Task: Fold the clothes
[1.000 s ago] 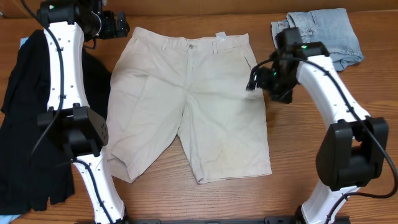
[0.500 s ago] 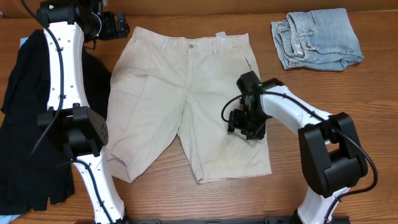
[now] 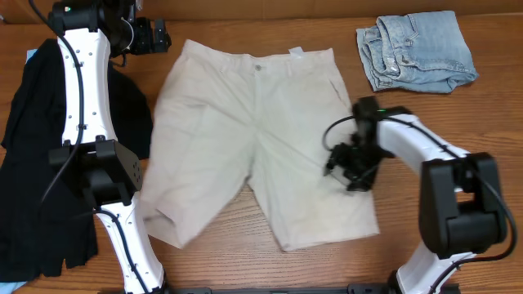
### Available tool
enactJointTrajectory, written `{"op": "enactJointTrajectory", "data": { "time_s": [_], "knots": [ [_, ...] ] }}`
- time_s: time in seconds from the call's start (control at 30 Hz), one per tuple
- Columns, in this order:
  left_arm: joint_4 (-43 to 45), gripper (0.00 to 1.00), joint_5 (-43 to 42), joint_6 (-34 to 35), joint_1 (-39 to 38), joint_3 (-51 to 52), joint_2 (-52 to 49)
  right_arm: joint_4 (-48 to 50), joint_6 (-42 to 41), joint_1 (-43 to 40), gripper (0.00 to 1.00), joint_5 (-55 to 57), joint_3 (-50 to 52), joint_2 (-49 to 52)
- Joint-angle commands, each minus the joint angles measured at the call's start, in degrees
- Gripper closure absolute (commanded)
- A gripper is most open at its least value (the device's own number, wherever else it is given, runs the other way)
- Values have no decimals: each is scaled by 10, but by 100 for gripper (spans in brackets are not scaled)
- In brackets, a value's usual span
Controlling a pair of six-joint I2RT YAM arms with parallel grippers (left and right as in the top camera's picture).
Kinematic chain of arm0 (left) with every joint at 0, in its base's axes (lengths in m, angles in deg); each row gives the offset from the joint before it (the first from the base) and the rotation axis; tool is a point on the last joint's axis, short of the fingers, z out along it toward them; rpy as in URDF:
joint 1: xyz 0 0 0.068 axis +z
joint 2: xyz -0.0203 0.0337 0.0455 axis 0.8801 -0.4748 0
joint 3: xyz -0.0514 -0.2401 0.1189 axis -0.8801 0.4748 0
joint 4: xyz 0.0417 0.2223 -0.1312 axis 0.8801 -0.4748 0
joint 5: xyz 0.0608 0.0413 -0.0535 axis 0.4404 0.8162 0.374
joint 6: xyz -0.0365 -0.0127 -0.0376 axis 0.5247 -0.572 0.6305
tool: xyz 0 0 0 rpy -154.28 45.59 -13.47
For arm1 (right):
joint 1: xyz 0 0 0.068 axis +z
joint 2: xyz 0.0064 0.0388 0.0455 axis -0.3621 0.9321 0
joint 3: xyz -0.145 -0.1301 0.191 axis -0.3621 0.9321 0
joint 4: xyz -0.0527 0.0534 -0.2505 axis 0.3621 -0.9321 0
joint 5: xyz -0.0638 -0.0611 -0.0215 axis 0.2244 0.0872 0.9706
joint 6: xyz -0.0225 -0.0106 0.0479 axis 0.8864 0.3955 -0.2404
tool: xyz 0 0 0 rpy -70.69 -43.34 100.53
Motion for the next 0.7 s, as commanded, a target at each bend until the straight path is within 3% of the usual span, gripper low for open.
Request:
{"op": "enactJointTrajectory", "data": {
  "time_s": [0.0,0.43,0.67],
  "knots": [
    [0,0,-3,-15,-5,0,-3,14,7,-74,29,68,30,23],
    [28,0,-3,-35,-66,1,-45,2,67,-317,28,21,-47,23],
    [55,0,-3,-35,-105,1,-140,-87,113,-332,28,-16,-149,0]
  ]
}}
